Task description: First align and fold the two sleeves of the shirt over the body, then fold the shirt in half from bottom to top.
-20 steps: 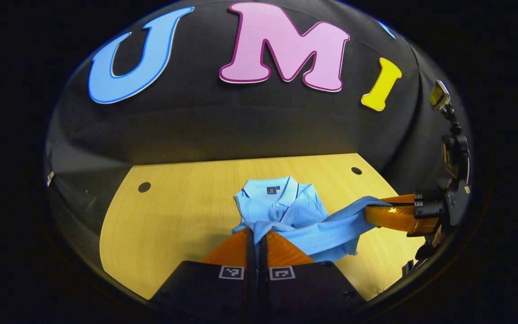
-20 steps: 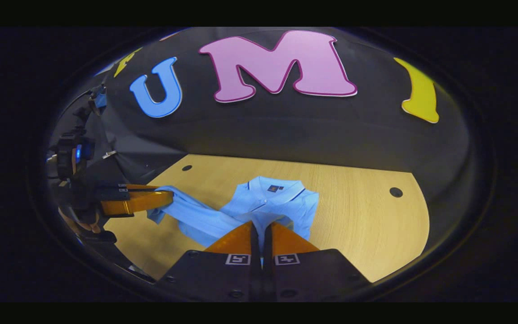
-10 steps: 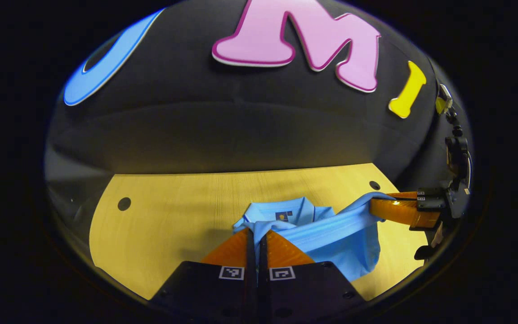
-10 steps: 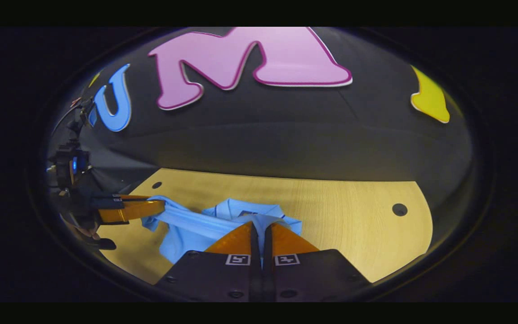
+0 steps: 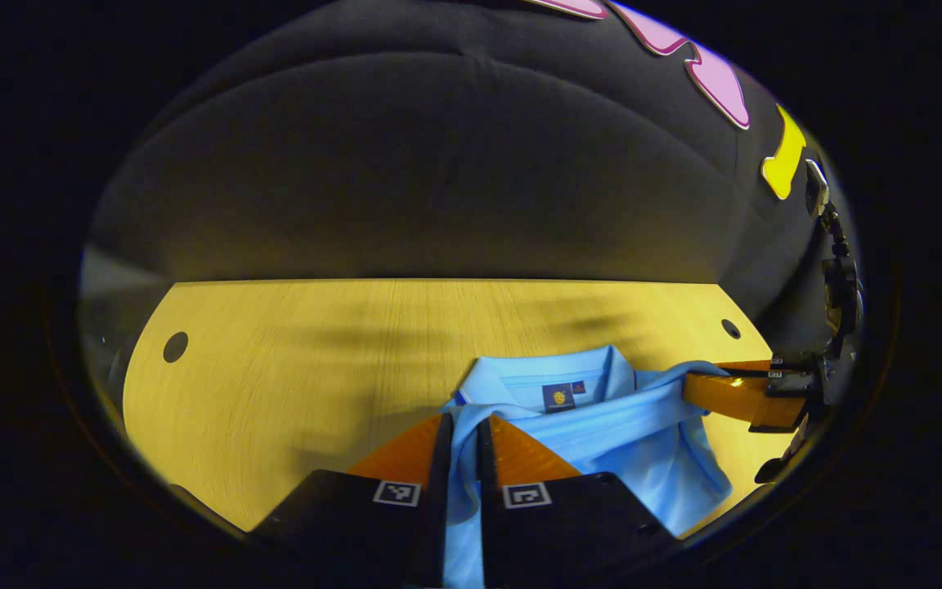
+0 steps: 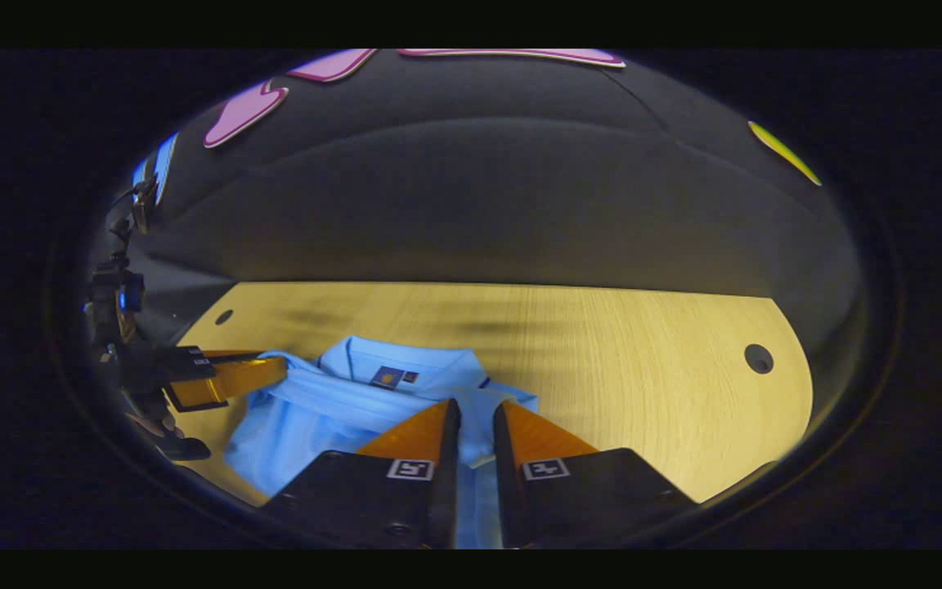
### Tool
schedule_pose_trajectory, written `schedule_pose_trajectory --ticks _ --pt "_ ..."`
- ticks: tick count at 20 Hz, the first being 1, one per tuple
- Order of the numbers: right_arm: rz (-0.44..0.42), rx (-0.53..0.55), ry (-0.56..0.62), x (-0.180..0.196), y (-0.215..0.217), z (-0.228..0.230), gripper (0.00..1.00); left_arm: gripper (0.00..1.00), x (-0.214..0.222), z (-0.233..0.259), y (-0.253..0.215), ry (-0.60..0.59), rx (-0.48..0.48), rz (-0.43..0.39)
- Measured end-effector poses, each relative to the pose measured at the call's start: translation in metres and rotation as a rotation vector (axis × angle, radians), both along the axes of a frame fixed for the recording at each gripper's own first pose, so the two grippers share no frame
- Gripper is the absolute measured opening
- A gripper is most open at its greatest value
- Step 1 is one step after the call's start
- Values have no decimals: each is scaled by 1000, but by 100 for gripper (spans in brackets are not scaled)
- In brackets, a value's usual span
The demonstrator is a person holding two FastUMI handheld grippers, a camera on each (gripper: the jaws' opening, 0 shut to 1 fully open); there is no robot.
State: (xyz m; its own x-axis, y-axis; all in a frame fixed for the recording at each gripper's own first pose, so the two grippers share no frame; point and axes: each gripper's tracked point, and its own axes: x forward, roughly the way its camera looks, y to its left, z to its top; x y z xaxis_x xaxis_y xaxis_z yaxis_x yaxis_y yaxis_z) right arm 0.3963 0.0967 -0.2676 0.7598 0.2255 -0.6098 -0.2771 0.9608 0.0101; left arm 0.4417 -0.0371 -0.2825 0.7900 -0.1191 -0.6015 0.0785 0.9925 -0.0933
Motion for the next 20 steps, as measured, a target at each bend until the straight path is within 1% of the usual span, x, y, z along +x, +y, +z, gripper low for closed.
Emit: schedule_pose_trajectory --ticks 1,2,3,4,5,6,7,11,13,15,18,20 --pt "-9 -8 -23 1 -1 1 32 33 0 2 3 -7 13 9" --pt "-10 -7 -40 1 -1 4 45 46 -3 5 4 -17 16 9" --pt "-10 -4 -46 -6 -1 8 59 63 -5 11 4 -39 14 8" --pt "-12 0 -49 -11 -2 8 61 81 -7 18 6 -67 13 12" --pt "-20 -3 -54 -17 -5 12 72 99 -10 27 6 -95 5 12" --pt "-30 -6 -57 -18 -7 9 86 100 -16 37 7 -123 1 14" --pt "-41 -14 -57 -28 -10 15 100 99 -21 47 9 -144 2 17" --pt "-81 -34 -75 -55 -19 32 98 99 -52 87 12 -233 19 26" --pt "-88 -26 -87 -72 -21 46 99 99 -75 107 8 -268 14 17" --pt "-98 -39 -104 -93 -26 62 98 99 -99 125 8 -304 33 12" --pt "-123 -37 -150 -128 -29 94 98 99 -140 155 0 -370 60 -24" --pt "-142 -27 -175 -154 -30 113 99 99 -169 177 -7 -407 53 -53"
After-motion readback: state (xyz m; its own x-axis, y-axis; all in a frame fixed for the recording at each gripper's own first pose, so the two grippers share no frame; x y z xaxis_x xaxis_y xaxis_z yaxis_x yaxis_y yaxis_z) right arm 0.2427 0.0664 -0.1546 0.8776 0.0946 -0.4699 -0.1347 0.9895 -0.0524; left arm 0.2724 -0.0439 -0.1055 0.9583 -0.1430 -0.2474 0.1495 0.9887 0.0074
